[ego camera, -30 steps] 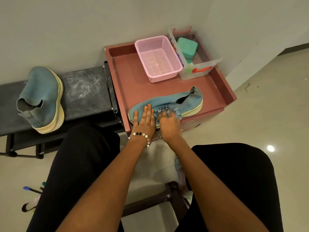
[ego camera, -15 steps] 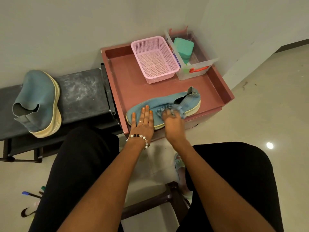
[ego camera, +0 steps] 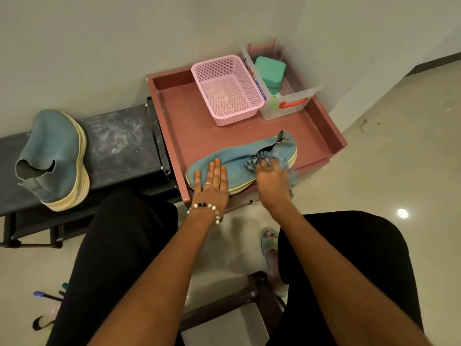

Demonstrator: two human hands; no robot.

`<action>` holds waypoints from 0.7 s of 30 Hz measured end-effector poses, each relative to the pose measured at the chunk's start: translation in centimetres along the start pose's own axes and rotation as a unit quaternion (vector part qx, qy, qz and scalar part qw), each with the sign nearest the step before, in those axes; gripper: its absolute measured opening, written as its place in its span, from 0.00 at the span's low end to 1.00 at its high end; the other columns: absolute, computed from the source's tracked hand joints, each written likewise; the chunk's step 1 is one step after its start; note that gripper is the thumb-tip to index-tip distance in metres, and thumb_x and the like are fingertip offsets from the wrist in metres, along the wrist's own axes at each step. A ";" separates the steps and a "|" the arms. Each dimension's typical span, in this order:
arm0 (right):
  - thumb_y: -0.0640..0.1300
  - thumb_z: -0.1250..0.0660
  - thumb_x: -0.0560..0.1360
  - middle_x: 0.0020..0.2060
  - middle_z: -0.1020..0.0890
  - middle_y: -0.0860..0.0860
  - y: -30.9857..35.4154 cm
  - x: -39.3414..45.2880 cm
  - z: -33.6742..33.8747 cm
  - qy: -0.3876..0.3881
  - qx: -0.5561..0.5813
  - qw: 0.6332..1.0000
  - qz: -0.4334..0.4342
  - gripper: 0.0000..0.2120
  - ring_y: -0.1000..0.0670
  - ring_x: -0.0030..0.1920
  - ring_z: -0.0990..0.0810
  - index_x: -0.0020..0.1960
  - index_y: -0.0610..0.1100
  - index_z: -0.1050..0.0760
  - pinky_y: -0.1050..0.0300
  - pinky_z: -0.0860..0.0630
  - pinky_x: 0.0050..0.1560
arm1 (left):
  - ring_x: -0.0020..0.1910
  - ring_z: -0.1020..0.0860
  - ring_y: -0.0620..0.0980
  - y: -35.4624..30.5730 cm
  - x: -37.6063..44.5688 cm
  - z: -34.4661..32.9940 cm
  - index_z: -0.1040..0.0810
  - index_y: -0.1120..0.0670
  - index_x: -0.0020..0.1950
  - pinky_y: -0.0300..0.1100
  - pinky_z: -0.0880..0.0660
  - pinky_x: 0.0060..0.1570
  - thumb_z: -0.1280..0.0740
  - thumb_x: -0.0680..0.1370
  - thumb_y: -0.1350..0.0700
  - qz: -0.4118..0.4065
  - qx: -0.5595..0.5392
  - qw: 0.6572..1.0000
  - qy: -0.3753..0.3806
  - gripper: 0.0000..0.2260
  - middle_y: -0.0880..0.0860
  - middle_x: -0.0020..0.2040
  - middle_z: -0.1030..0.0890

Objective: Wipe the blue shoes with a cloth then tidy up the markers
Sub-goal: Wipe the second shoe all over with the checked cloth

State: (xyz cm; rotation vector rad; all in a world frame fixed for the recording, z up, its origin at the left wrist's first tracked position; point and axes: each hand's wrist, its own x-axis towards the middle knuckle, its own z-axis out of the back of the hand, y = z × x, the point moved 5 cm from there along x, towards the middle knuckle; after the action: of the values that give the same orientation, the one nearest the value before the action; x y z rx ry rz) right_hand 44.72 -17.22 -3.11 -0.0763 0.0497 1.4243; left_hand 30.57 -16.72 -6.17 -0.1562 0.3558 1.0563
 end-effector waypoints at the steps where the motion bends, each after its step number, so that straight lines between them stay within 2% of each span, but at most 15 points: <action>1: 0.34 0.43 0.74 0.63 0.25 0.41 1.9 0.0 -0.9 0.006 0.025 1.000 -0.019 0.20 0.38 0.68 0.32 0.65 0.37 0.29 0.39 0.34 0.64 | 0.75 0.67 0.59 0.0 0.0 0.0 0.66 0.64 0.75 0.63 0.64 0.69 0.35 0.73 0.63 0.000 0.003 1.000 0.008 0.44 0.63 0.75 0.69; 4: 0.38 0.39 0.76 0.68 0.29 0.42 6.2 -0.9 -2.6 0.068 0.131 0.989 0.016 0.21 0.40 0.71 0.39 0.69 0.39 0.32 0.45 0.39 0.70 | 0.74 0.69 0.59 0.3 0.0 0.0 0.64 0.64 0.75 0.63 0.64 0.69 0.32 0.74 0.57 -0.005 0.021 0.998 0.056 0.46 0.63 0.73 0.71; 6: 0.32 0.38 0.72 0.65 0.26 0.41 5.0 -1.0 -1.8 0.089 0.265 0.959 0.048 0.22 0.40 0.69 0.34 0.67 0.38 0.29 0.50 0.37 0.70 | 0.73 0.71 0.60 0.4 0.1 0.1 0.63 0.64 0.76 0.64 0.65 0.69 0.30 0.73 0.58 -0.017 0.018 0.997 0.069 0.47 0.63 0.72 0.73; 8: 0.24 0.43 0.68 0.61 0.22 0.42 2.0 -1.1 0.2 0.144 0.422 0.894 0.042 0.27 0.43 0.64 0.26 0.63 0.38 0.24 0.54 0.31 0.66 | 0.72 0.72 0.60 0.5 0.0 0.3 0.66 0.63 0.75 0.64 0.66 0.68 0.30 0.71 0.60 -0.032 0.004 0.997 0.074 0.49 0.63 0.72 0.73; 10: 0.19 0.46 0.66 0.58 0.20 0.44 -1.2 -1.6 2.6 0.180 0.552 0.814 0.004 0.29 0.50 0.59 0.22 0.61 0.36 0.23 0.60 0.26 0.61 | 0.73 0.71 0.59 0.6 -0.1 0.5 0.67 0.62 0.75 0.64 0.66 0.69 0.32 0.73 0.59 -0.038 -0.011 0.997 0.065 0.47 0.62 0.73 0.72; 11: 0.18 0.47 0.66 0.56 0.19 0.45 -2.9 -1.8 3.6 0.173 0.591 0.787 -0.027 0.29 0.53 0.55 0.20 0.59 0.36 0.22 0.64 0.24 0.56 | 0.74 0.70 0.59 0.5 -0.1 0.6 0.66 0.62 0.76 0.63 0.65 0.69 0.34 0.74 0.58 -0.036 -0.020 0.997 0.058 0.45 0.62 0.74 0.71; 13: 0.19 0.46 0.68 0.50 0.17 0.49 -6.5 -2.2 4.9 0.107 0.627 0.763 -0.117 0.27 0.54 0.50 0.19 0.53 0.42 0.19 0.65 0.24 0.46 | 0.75 0.65 0.59 0.1 -0.1 1.1 0.62 0.61 0.77 0.62 0.64 0.70 0.36 0.76 0.57 -0.024 -0.048 0.998 0.035 0.40 0.62 0.76 0.67; 15: 0.21 0.45 0.69 0.49 0.17 0.49 -10.1 -2.0 4.9 -0.010 0.648 0.732 -0.208 0.27 0.48 0.52 0.20 0.49 0.48 0.18 0.58 0.24 0.49 | 0.77 0.58 0.59 -0.8 0.0 2.0 0.57 0.60 0.78 0.58 0.62 0.72 0.40 0.79 0.59 -0.023 -0.079 0.996 -0.020 0.33 0.63 0.77 0.60; 16: 0.22 0.45 0.69 0.50 0.17 0.48 -11.4 -1.8 4.8 -0.062 0.652 0.718 -0.235 0.27 0.47 0.53 0.20 0.50 0.47 0.18 0.56 0.23 0.50 | 0.77 0.54 0.59 -1.5 0.0 2.5 0.54 0.60 0.78 0.55 0.62 0.72 0.41 0.79 0.59 -0.039 -0.085 0.994 -0.060 0.31 0.63 0.77 0.56; 17: 0.22 0.45 0.70 0.51 0.18 0.47 -12.0 -1.5 4.6 -0.100 0.638 0.723 -0.246 0.26 0.47 0.52 0.20 0.54 0.45 0.19 0.59 0.23 0.50 | 0.77 0.50 0.58 -2.3 0.1 3.0 0.51 0.60 0.78 0.53 0.63 0.72 0.41 0.80 0.60 -0.066 -0.087 0.989 -0.097 0.30 0.62 0.78 0.52; 18: 0.23 0.44 0.70 0.52 0.18 0.46 -12.1 -1.1 4.5 -0.122 0.592 0.760 -0.238 0.25 0.48 0.50 0.20 0.57 0.43 0.21 0.65 0.23 0.47 | 0.77 0.49 0.57 -3.0 0.2 3.1 0.50 0.60 0.78 0.51 0.63 0.72 0.41 0.80 0.60 -0.094 -0.089 0.985 -0.117 0.29 0.60 0.78 0.50; 19: 0.23 0.43 0.70 0.53 0.19 0.44 -11.3 -0.7 4.4 -0.122 0.524 0.819 -0.203 0.24 0.48 0.48 0.20 0.60 0.40 0.22 0.70 0.25 0.45 | 0.77 0.50 0.56 -3.6 0.3 2.9 0.51 0.59 0.78 0.51 0.62 0.72 0.42 0.80 0.59 -0.114 -0.090 0.983 -0.113 0.29 0.57 0.78 0.51; 20: 0.24 0.40 0.70 0.55 0.20 0.43 -10.1 -0.3 3.8 -0.103 0.440 0.881 -0.143 0.23 0.46 0.50 0.21 0.62 0.39 0.23 0.71 0.27 0.48 | 0.78 0.52 0.55 -3.8 0.5 2.5 0.54 0.58 0.78 0.52 0.61 0.73 0.43 0.81 0.59 -0.117 -0.088 0.985 -0.093 0.29 0.55 0.79 0.53; 21: 0.27 0.35 0.68 0.57 0.21 0.41 -8.5 -0.1 3.0 -0.081 0.341 0.933 -0.081 0.23 0.43 0.54 0.21 0.62 0.37 0.24 0.66 0.30 0.55 | 0.78 0.55 0.55 -3.8 0.6 1.9 0.57 0.56 0.78 0.53 0.60 0.73 0.43 0.81 0.59 -0.107 -0.080 0.989 -0.064 0.30 0.54 0.79 0.56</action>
State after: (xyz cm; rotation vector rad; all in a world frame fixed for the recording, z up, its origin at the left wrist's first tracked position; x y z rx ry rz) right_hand 53.09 -18.26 0.05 0.5984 0.3886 1.1769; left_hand 34.54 -17.51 -4.79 -0.2627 0.1339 0.8758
